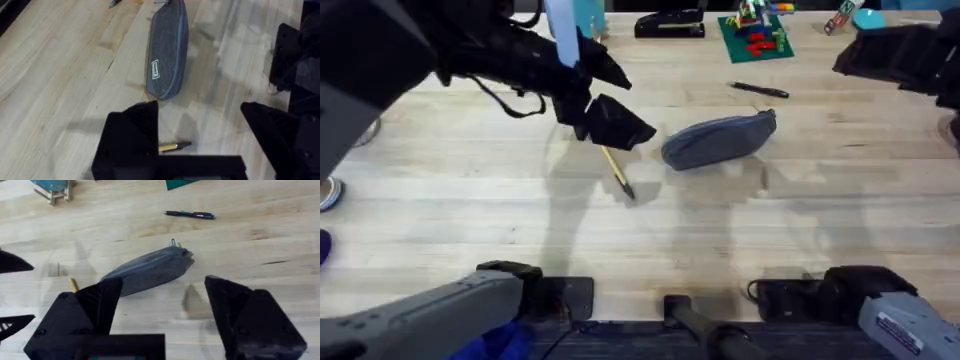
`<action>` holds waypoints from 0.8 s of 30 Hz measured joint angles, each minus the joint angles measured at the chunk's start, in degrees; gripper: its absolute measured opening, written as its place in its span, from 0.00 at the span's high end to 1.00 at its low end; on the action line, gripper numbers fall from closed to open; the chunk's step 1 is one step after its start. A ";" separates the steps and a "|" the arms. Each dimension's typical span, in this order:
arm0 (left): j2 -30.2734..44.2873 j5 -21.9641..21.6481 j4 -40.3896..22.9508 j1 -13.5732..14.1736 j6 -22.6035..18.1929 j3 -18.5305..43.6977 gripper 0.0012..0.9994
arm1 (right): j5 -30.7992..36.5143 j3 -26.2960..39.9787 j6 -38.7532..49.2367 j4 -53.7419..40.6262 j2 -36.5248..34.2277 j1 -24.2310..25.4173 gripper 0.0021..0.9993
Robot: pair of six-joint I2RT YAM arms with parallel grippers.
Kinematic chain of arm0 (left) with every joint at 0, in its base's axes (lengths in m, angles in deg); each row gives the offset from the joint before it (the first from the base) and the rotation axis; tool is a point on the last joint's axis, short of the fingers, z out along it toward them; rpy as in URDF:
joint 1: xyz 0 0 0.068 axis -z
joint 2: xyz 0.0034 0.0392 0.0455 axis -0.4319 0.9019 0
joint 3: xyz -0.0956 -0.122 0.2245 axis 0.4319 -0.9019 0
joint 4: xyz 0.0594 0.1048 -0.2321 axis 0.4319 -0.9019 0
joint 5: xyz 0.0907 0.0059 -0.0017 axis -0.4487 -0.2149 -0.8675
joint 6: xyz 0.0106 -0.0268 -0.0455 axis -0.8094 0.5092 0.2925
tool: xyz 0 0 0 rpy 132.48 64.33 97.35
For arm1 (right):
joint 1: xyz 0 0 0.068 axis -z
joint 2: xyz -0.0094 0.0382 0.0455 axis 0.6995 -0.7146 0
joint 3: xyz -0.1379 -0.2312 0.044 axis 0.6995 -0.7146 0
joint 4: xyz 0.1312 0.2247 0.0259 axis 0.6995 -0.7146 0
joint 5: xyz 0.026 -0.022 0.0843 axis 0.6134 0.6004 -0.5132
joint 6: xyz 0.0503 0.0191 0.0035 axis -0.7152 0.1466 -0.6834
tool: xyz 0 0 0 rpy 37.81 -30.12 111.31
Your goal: Unzip the bag, pick up the pens from the table one at a time and place them inside, then zip the bag closed.
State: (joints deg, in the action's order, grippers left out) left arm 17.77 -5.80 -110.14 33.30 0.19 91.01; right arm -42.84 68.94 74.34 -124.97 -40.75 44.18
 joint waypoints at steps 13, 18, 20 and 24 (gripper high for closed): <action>6.81 2.47 -0.72 0.00 -9.32 0.00 0.00 | 0.28 0.00 0.00 0.00 -0.03 0.00 0.00; 8.28 3.05 -0.72 0.40 -12.70 0.00 0.00 | 0.33 0.04 0.00 0.02 -1.15 0.00 0.00; 8.41 3.03 -0.70 1.03 -14.44 0.00 0.00 | 0.42 0.04 0.00 0.02 -1.87 0.00 0.00; 8.40 2.53 1.63 2.96 -17.12 -0.60 0.00 | 0.42 0.04 0.00 0.02 -3.05 0.00 0.00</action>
State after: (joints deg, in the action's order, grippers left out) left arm 26.17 -3.27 -108.51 36.25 -16.92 90.40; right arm -42.42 68.99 74.34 -124.95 -43.80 44.18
